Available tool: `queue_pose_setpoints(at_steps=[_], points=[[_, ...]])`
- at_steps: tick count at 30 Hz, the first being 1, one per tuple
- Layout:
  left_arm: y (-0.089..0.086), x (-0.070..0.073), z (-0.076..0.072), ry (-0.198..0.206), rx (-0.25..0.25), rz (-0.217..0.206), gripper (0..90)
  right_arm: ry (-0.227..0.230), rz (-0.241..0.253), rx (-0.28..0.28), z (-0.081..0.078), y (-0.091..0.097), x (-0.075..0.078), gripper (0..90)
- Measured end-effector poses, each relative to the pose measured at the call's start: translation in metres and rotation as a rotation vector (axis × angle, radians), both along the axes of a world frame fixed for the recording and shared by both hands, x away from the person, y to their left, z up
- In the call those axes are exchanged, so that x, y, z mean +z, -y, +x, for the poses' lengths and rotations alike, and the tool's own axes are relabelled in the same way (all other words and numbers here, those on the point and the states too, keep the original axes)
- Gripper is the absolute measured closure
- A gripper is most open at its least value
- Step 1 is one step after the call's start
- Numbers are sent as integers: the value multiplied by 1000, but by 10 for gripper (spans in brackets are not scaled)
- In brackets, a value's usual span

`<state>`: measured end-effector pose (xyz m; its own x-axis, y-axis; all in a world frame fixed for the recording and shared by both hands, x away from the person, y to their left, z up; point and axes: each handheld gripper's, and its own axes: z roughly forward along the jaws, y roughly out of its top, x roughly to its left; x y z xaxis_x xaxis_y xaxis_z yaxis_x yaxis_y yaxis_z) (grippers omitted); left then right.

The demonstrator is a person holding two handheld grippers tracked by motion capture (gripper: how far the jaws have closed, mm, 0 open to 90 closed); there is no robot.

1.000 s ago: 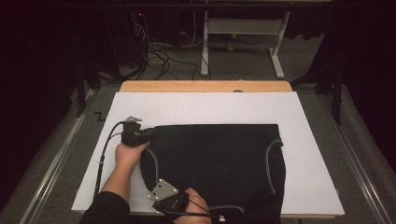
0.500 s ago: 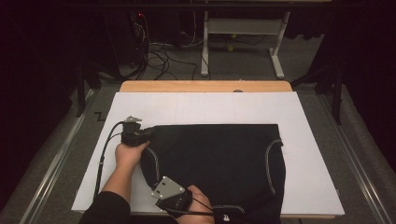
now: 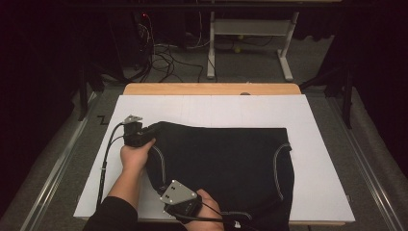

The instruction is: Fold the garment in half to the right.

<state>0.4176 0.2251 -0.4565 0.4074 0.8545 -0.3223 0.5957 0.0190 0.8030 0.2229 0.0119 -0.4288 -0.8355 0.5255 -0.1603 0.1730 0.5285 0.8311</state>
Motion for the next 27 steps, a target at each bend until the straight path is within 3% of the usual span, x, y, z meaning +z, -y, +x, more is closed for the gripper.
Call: queue_pose_setpoints(at_steps=[10, 12, 15, 27], points=[[2, 16, 0, 49, -9, 5, 738, 12, 29, 0, 1, 4, 10, 778], [0, 19, 0, 58, -6, -13, 738, 21, 33, 2, 1, 5, 13, 778], [-2, 22, 0, 59, 5, -29, 737, 22, 43, 0, 1, 5, 16, 778], [-17, 25, 0, 55, 29, -7, 735, 31, 50, 17, 3, -5, 22, 777]])
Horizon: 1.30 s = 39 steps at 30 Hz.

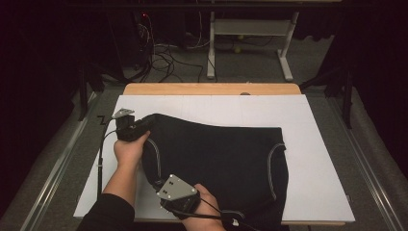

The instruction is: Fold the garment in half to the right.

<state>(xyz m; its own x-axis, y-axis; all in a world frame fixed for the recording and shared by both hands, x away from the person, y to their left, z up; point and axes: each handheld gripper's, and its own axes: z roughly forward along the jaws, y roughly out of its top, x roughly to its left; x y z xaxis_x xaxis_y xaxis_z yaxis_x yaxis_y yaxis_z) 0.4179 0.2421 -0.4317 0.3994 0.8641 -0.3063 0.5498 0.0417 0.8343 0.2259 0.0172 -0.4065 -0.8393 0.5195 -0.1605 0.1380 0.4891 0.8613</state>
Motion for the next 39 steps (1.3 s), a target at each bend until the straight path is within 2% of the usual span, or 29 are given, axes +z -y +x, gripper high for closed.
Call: queue_pose_setpoints(at_steps=[8, 25, 27, 32, 35, 39], points=[[-18, 1, -3, -4, 18, 38, 735, -5, -2, 24, 2, -18, -2, 777], [-70, -2, -19, -8, 98, 43, 735, -13, 8, 96, 1, -65, -5, 777], [-73, -3, -21, -1, 111, 50, 735, -13, 10, 102, 1, -70, -5, 777], [-78, -3, -24, 13, 131, 37, 735, -14, 13, 111, 0, -77, -5, 777], [-80, -5, -25, 4, 142, 22, 736, -18, 19, 111, 1, -78, -6, 777], [-84, -4, -26, -1, 153, 24, 735, -21, 31, 110, 1, -78, -6, 777]])
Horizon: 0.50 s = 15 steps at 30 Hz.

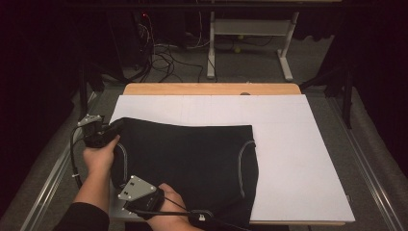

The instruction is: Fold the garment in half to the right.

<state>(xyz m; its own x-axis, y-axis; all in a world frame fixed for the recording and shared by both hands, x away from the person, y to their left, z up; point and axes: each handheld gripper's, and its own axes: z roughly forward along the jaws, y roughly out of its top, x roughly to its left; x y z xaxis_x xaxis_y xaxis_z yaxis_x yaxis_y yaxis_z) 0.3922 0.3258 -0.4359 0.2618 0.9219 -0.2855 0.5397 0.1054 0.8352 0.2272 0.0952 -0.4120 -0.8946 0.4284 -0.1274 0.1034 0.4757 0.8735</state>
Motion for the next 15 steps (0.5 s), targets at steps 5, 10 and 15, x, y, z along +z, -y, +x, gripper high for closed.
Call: queue_pose_setpoints(at_steps=[5, 10, 15], points=[[-7, 5, -2, -3, 12, 15, 735, -2, 14, 4, 0, -2, 1, 776], [-12, 5, -5, -17, 24, 44, 735, 3, 20, 8, 1, -4, 0, 776], [-11, 3, -7, -25, 46, 15, 735, 7, 11, 8, 0, -5, -1, 776]])
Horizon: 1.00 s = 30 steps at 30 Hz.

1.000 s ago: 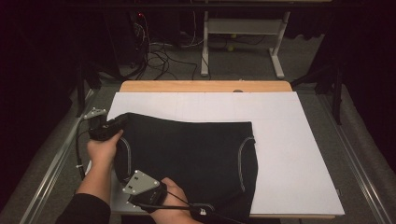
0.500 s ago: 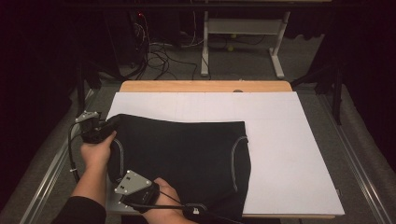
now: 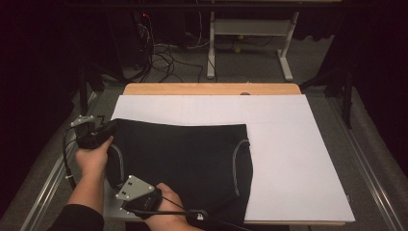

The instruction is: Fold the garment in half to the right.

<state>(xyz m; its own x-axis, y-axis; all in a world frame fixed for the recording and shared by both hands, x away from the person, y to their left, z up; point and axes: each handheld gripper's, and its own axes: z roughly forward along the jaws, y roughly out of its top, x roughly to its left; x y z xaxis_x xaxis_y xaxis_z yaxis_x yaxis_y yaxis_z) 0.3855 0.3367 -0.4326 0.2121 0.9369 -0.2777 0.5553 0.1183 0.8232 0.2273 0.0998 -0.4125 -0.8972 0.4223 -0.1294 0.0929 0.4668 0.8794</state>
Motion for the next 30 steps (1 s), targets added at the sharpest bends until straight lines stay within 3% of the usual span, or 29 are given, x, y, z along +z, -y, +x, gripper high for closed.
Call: queue_pose_setpoints(at_steps=[6, 13, 19, 20, 30], points=[[14, 5, 1, 20, 8, -25, 735, 19, 6, -21, -1, 11, 1, 776], [39, 13, 5, 27, -15, -15, 734, 26, 8, -55, -2, 36, 3, 774], [70, 25, 11, 53, -45, 14, 734, 42, 26, -86, -3, 61, 7, 773], [75, 26, 12, 55, -48, 5, 734, 44, 27, -93, -4, 65, 7, 773], [134, 32, 23, 70, -102, 63, 732, 50, 38, -166, -6, 112, 3, 771]])
